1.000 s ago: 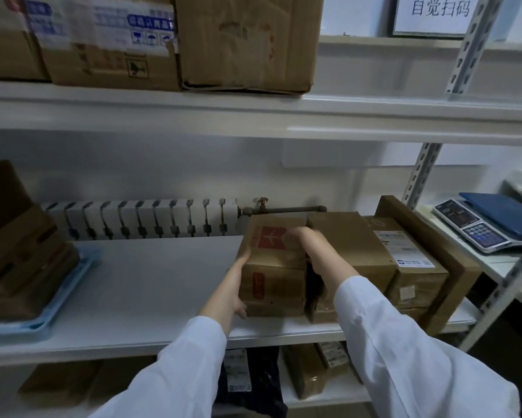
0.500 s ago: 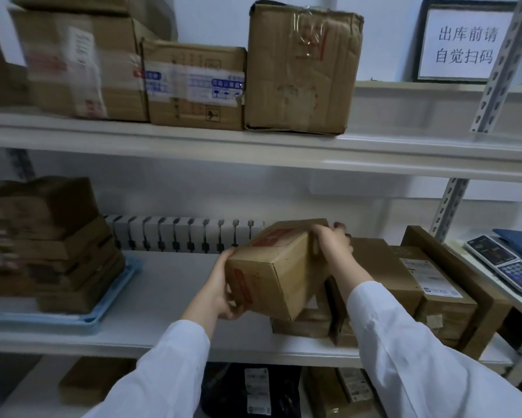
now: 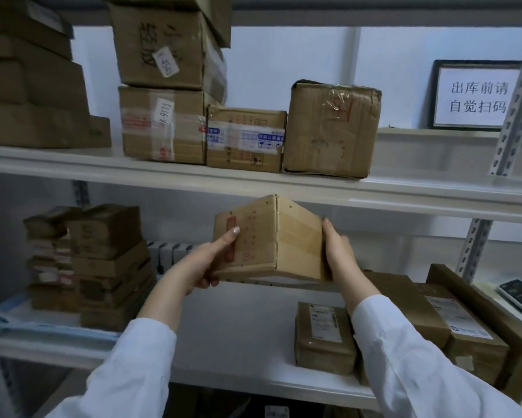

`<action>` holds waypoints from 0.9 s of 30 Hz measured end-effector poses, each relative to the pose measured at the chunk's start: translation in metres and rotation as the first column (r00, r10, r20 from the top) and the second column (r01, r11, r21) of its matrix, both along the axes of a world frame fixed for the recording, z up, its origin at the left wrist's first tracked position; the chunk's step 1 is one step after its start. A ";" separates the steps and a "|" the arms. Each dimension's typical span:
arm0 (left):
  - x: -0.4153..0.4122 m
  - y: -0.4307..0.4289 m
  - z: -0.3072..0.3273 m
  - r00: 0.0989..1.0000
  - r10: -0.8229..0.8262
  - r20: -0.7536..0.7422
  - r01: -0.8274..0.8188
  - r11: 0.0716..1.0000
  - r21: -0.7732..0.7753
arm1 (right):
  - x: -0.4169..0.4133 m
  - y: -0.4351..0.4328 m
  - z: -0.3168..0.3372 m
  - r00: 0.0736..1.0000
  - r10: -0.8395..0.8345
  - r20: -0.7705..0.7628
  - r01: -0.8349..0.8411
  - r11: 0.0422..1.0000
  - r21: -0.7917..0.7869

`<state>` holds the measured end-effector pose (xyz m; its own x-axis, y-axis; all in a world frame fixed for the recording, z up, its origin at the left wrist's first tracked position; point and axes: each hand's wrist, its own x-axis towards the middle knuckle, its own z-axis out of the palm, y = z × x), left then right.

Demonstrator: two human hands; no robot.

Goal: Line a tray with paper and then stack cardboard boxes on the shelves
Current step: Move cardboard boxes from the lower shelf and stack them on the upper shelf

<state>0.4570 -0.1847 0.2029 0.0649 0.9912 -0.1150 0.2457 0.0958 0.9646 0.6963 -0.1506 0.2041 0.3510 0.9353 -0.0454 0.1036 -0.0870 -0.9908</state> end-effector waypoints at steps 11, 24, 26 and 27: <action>-0.051 -0.045 0.057 0.981 -0.143 -0.133 0.181 0.922 0.343 | -0.024 0.004 0.033 0.986 0.160 0.043 -0.162 0.985 0.063; -0.082 -0.086 0.092 0.959 -0.270 0.090 0.130 0.699 0.703 | -0.074 -0.035 0.102 0.935 0.345 0.085 -0.350 0.936 0.040; -0.087 -0.092 0.097 0.970 -0.230 0.079 0.093 0.652 0.753 | -0.078 -0.043 0.112 0.924 0.341 0.173 -0.357 0.931 0.074; -0.089 -0.096 0.100 0.971 -0.225 0.085 0.077 0.625 0.777 | -0.081 -0.046 0.119 0.918 0.317 0.238 -0.346 0.934 0.091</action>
<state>0.3678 -0.2804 0.3027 0.1654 0.6906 0.7041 0.0264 -0.7168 0.6968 0.6157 -0.1968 0.3229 0.0072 0.9922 0.1245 0.3164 0.1159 -0.9415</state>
